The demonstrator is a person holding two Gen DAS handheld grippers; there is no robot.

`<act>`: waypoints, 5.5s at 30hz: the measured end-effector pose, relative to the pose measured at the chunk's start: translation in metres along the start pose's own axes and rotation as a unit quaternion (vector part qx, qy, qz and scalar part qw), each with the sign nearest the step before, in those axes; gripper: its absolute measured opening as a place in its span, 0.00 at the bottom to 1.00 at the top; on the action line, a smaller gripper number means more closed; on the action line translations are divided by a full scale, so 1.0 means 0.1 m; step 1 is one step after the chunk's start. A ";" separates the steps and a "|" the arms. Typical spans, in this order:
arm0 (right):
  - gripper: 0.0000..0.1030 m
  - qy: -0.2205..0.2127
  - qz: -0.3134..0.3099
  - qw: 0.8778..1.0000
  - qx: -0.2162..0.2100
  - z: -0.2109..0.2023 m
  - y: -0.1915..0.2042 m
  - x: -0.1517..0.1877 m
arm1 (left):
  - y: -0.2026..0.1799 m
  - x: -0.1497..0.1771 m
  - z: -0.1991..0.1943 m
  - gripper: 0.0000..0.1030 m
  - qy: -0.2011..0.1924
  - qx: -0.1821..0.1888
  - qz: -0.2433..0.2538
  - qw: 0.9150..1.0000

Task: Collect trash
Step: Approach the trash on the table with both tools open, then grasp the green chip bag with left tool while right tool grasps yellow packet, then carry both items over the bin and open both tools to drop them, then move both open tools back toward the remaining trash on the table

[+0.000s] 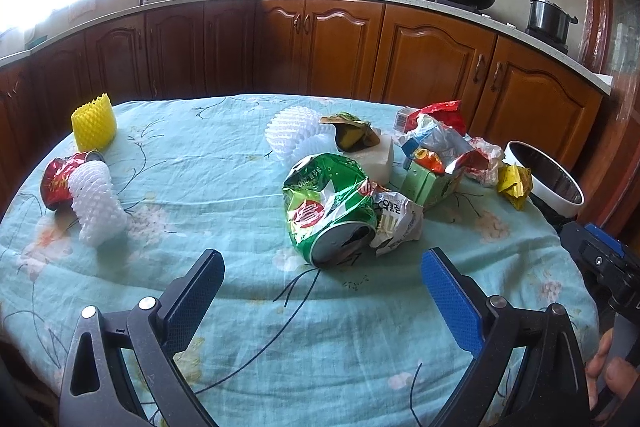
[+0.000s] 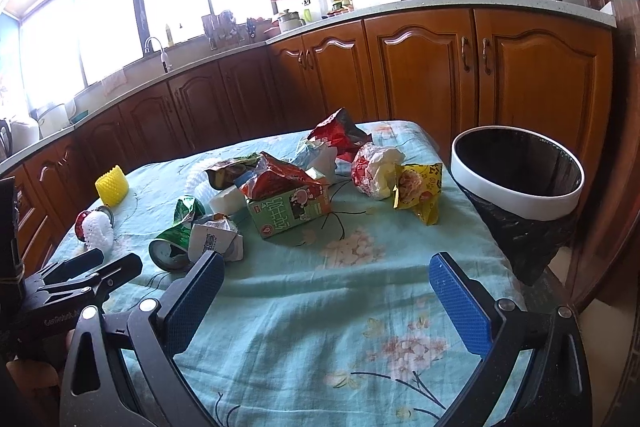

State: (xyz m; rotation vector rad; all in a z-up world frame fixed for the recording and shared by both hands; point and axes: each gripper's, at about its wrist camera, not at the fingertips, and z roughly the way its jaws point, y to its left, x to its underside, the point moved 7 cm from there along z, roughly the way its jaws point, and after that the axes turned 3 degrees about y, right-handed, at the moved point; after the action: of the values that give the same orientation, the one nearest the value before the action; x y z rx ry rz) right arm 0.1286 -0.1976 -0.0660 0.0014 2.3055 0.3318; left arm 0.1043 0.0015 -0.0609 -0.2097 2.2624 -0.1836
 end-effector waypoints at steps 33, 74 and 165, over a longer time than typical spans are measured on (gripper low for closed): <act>0.76 0.093 0.048 0.993 0.046 0.99 -0.89 -0.37 | 0.08 -0.30 0.85 0.42 0.086 -0.011 0.022 0.996; 0.13 0.036 0.076 0.996 0.033 0.14 -1.32 -0.46 | -1.48 -0.44 0.26 0.35 0.051 0.186 0.136 0.972; 0.73 0.080 0.095 0.991 -0.049 0.53 -0.88 -0.35 | -0.50 -0.28 0.39 0.69 0.090 0.119 0.022 0.989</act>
State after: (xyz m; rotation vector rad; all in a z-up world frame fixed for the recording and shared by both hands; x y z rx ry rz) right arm 0.1993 -0.2735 -0.0965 0.1519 2.4502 0.5606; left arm 0.1568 -0.0440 -0.0550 -0.0163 2.3960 -0.4615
